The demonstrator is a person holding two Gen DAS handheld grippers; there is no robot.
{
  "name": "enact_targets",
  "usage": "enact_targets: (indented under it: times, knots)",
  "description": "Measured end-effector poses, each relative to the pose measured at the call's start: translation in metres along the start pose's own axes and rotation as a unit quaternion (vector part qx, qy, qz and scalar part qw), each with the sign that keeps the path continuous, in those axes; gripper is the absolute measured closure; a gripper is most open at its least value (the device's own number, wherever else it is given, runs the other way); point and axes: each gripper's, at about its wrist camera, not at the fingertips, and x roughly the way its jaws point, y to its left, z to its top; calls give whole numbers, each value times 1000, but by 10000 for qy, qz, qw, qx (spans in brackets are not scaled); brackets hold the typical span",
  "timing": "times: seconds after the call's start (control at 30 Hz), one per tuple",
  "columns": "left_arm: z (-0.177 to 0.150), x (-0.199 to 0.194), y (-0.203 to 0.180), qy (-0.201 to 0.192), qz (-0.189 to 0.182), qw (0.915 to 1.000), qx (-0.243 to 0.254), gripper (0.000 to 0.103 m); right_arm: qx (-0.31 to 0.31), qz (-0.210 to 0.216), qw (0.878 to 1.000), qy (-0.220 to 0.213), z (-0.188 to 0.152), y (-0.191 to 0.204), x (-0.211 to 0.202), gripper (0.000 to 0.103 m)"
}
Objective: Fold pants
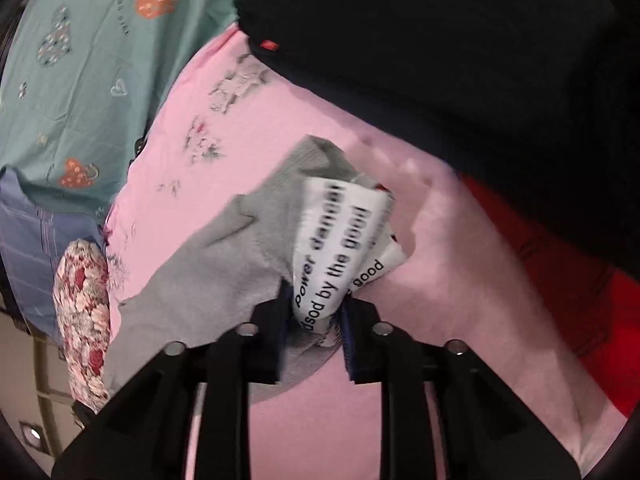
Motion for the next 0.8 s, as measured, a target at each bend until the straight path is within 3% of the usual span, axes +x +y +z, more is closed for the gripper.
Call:
enact_targets:
  times: [0.07, 0.13, 0.2, 0.3, 0.33, 0.43, 0.5, 0.57, 0.63, 0.8]
  knots:
    - [-1, -4, -2, -49, 32, 10000, -53, 100, -5, 30, 10000, -31, -2, 1, -6, 72]
    - [-4, -7, -14, -94, 339, 9993, 152, 100, -59, -333, 9994, -105, -5, 7, -18, 56]
    - [-6, -10, -31, -60, 409, 9985, 362, 98, -270, -719, 9965, -345, -10, 16, -34, 54]
    - [-5, -11, -64, 102, -530, 9970, 546, 95, -769, -1444, 9820, -948, -17, 41, -63, 54]
    - [-5, -8, -75, 168, -638, 9956, 659, 90, -932, -1490, 9787, -1057, -17, 52, -69, 54]
    - [-8, 23, -106, 620, -794, 9899, 993, 85, -1637, -1071, 9763, -931, -18, 105, -68, 50]
    - [-14, 42, -114, 946, -875, 9861, 1051, 85, -2351, -632, 9686, -511, -25, 156, -44, 44]
    - [-22, 52, -120, 970, -718, 9845, 1273, 85, -3027, -185, 9529, 78, -35, 209, -10, 42]
    - [-26, 52, -122, 894, -694, 9835, 1409, 83, -3672, 216, 9270, 733, -50, 266, 34, 42]
    - [-22, 54, -110, 959, -968, 9841, 1138, 84, -4901, 195, 8519, 1836, -88, 370, 146, 42]
